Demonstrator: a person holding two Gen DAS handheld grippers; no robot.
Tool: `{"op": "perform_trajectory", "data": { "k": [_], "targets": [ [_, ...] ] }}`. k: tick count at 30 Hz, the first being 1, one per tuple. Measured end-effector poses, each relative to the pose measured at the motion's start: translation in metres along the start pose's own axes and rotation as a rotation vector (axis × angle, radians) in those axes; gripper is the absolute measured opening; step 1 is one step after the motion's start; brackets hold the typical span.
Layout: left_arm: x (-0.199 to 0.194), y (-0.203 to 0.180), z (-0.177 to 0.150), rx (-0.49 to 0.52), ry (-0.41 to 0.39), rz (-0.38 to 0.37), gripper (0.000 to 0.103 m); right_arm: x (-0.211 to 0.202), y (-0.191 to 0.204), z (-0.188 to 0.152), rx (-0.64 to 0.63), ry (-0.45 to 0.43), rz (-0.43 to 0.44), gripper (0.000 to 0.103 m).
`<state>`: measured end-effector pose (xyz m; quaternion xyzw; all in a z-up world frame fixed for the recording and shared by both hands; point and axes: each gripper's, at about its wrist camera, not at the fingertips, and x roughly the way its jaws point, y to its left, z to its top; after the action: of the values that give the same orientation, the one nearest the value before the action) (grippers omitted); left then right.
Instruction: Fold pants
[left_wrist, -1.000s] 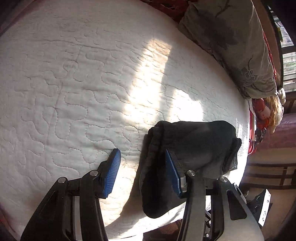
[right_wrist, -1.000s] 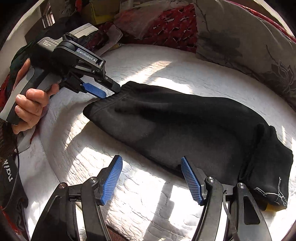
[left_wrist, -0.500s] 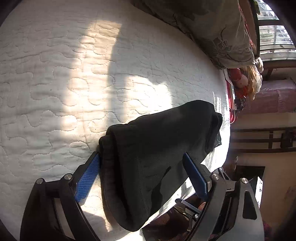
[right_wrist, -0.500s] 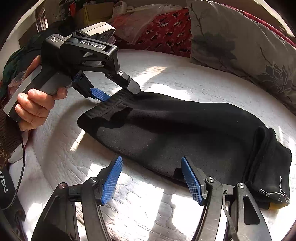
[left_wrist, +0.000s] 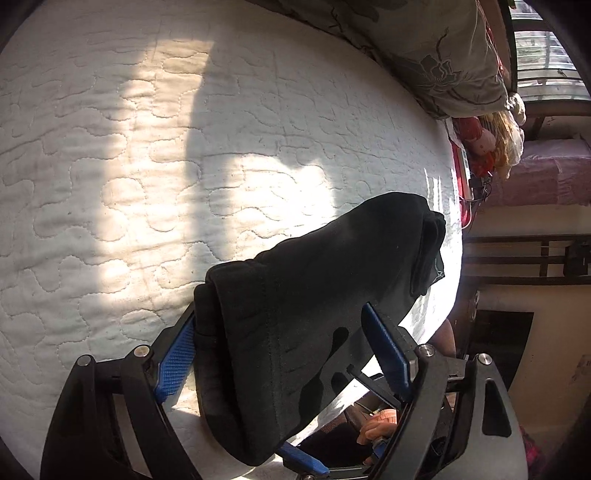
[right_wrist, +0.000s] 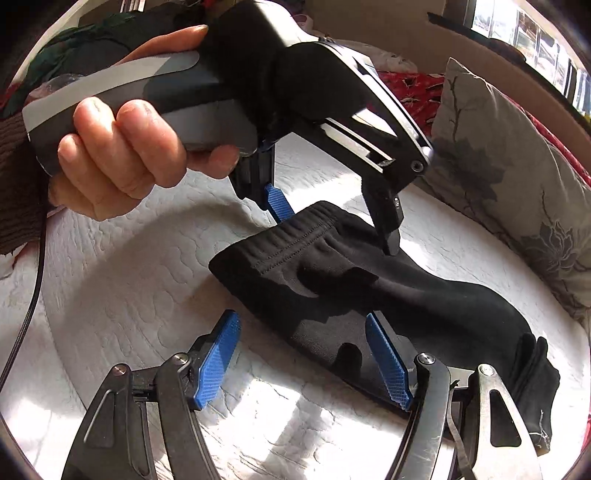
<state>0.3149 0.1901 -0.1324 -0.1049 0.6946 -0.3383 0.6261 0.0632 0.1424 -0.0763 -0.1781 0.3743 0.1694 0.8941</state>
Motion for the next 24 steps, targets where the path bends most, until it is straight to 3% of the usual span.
{"op": "perform_trajectory", "data": {
  "k": [3,6,7,8,9,10,11,18,24],
  "targets": [
    [0.0,0.004,0.0,-0.015,-0.01,-0.017,0.085,0.015,0.022,0.003,-0.094,0.01,-0.076,0.074],
    [-0.004,0.012,-0.004,-0.046,-0.053,-0.05,0.082,0.024,0.026,0.005,-0.103,0.008,-0.087,0.071],
    [-0.005,0.017,-0.006,-0.063,-0.074,-0.062,0.067,0.026,0.025,0.007,-0.098,0.004,-0.08,0.07],
    [-0.006,0.023,-0.007,-0.085,-0.088,-0.079,0.049,0.027,0.024,0.008,-0.097,0.007,-0.066,0.058],
    [-0.005,0.03,-0.008,-0.118,-0.094,-0.109,0.043,0.028,0.023,0.009,-0.1,0.009,-0.054,0.048],
    [-0.005,0.037,-0.009,-0.149,-0.102,-0.139,0.04,0.029,0.022,0.009,-0.11,0.007,-0.053,0.045],
    [-0.006,0.041,-0.011,-0.166,-0.115,-0.151,0.037,0.029,0.02,0.011,-0.113,0.002,-0.052,0.031],
    [-0.015,0.029,-0.024,-0.243,-0.194,-0.255,0.034,0.001,-0.018,0.008,0.016,-0.03,0.066,0.014],
    [-0.015,0.004,-0.026,-0.317,-0.215,-0.328,0.034,-0.027,-0.066,0.001,0.17,-0.047,0.149,0.013]
  ]
}}
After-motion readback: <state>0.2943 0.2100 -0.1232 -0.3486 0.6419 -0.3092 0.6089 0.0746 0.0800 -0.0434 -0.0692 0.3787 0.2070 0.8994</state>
